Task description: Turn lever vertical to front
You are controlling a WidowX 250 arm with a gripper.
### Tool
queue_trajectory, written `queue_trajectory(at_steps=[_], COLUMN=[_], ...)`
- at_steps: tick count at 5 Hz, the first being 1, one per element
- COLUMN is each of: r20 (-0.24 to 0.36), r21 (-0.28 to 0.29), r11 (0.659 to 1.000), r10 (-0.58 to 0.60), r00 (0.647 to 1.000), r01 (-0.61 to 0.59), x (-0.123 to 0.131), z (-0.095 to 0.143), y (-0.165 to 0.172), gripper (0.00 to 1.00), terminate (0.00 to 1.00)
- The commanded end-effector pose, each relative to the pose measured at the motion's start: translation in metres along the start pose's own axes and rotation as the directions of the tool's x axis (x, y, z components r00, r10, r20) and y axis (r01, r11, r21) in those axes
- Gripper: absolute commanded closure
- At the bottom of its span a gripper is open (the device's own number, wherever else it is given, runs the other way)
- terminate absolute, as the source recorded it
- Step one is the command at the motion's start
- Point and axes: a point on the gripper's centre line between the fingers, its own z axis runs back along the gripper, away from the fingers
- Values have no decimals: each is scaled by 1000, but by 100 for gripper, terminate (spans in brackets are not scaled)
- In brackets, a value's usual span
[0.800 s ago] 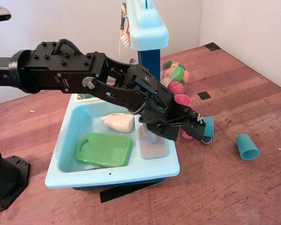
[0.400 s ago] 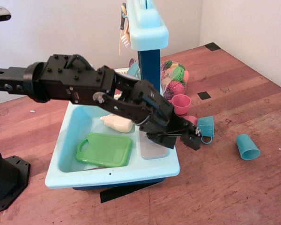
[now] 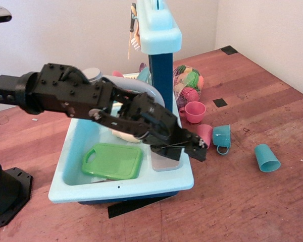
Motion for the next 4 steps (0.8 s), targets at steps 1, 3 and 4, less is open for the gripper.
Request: queue_trajectory(at_steps=[1, 3, 4], r20=[115, 177, 175], r21=[-89, -97, -96], r11=[995, 993, 991], r10=[54, 87, 110], r00=[992, 980, 978], r01=[-44, -70, -95], x=[35, 50, 39], z=[43, 54, 46], y=[2, 23, 36], gripper=[0, 0, 0], terminate=[0, 0, 0])
